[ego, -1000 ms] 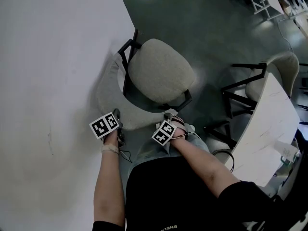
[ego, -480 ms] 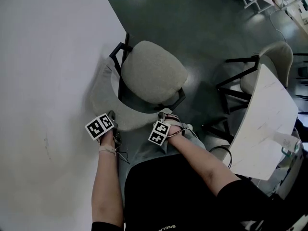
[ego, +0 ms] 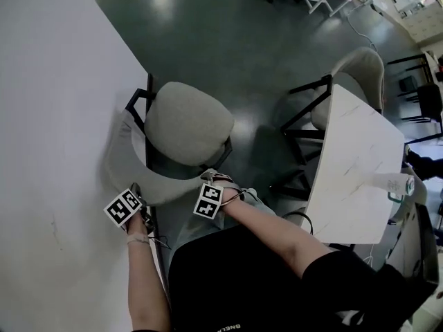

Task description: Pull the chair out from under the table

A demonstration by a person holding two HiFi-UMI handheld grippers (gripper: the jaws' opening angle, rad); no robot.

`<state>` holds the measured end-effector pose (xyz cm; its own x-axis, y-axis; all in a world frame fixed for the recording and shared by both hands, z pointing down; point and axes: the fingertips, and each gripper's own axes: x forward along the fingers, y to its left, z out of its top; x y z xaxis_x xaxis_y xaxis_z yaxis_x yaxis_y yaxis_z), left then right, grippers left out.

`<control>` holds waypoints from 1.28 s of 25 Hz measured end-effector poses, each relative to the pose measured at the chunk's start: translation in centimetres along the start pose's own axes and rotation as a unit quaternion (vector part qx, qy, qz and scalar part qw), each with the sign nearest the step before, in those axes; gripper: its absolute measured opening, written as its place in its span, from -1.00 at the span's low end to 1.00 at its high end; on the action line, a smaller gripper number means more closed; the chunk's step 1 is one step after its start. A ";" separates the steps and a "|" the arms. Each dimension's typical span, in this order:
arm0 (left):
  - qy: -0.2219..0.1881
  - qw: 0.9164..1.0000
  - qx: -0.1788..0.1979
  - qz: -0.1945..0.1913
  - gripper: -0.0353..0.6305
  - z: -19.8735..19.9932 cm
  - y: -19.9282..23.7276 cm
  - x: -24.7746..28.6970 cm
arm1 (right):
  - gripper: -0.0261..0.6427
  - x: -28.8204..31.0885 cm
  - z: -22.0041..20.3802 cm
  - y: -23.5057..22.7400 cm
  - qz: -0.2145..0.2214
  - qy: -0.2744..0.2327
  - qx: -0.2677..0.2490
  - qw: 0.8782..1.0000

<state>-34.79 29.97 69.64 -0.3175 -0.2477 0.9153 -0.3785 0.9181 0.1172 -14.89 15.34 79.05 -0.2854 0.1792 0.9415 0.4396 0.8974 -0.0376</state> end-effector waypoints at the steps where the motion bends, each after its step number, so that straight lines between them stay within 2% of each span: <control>1: -0.005 1.000 -0.004 -0.002 -0.29 0.0 0.0 -0.5 | -0.46 -0.7 0.2 -0.5 -0.003 -0.012 0.017 1.000; 4: -0.021 1.000 -0.004 -0.004 -0.29 0.0 -0.1 -2.1 | -0.46 -2.9 0.3 -2.5 -0.020 -0.037 0.066 0.997; 8: -0.050 0.998 0.023 0.008 -0.29 1.1 -0.6 -4.6 | -0.47 -6.6 0.3 -5.4 -0.049 -0.070 0.127 0.988; 11: -0.084 0.995 0.046 0.004 -0.46 2.3 -2.3 -7.0 | -0.50 -10.5 0.1 -7.2 -0.071 -0.108 0.170 0.977; 15: -0.146 0.984 0.089 -0.050 -0.72 4.4 -7.9 -10.6 | -0.57 -16.4 -0.4 -8.3 -0.091 -0.174 0.210 0.958; 18: -0.182 0.966 0.139 -0.123 -0.86 5.8 -14.7 -13.0 | -0.64 -20.9 -1.4 -9.5 -0.125 -0.216 0.235 0.939; 22: -0.213 0.925 0.214 -0.232 -0.88 5.3 -24.8 -17.2 | -0.71 -27.7 -3.8 -10.4 -0.173 -0.263 0.272 0.910; 25: -0.226 0.887 0.248 -0.317 -0.88 3.8 -31.5 -21.1 | -0.74 -32.8 -6.3 -11.0 -0.204 -0.299 0.299 0.883; 27: -0.229 0.855 0.264 -0.383 -0.88 2.4 -35.8 -24.0 | -0.75 -35.9 -8.3 -11.5 -0.225 -0.333 0.323 0.857; 30: -0.221 0.797 0.280 -0.487 -0.88 0.2 -41.3 -28.7 | -0.77 -41.0 -11.4 -11.6 -0.256 -0.384 0.358 0.812; 32: -0.217 0.765 0.289 -0.533 -0.88 -1.0 -44.0 -31.3 | -0.78 -44.2 -13.6 -11.1 -0.271 -0.416 0.375 0.783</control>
<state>-7.31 -2.31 36.21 0.2275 -0.9551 0.1897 -0.9052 -0.1355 0.4028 4.43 -8.05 42.44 -0.8498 -0.3895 0.3552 -0.4733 0.8605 -0.1886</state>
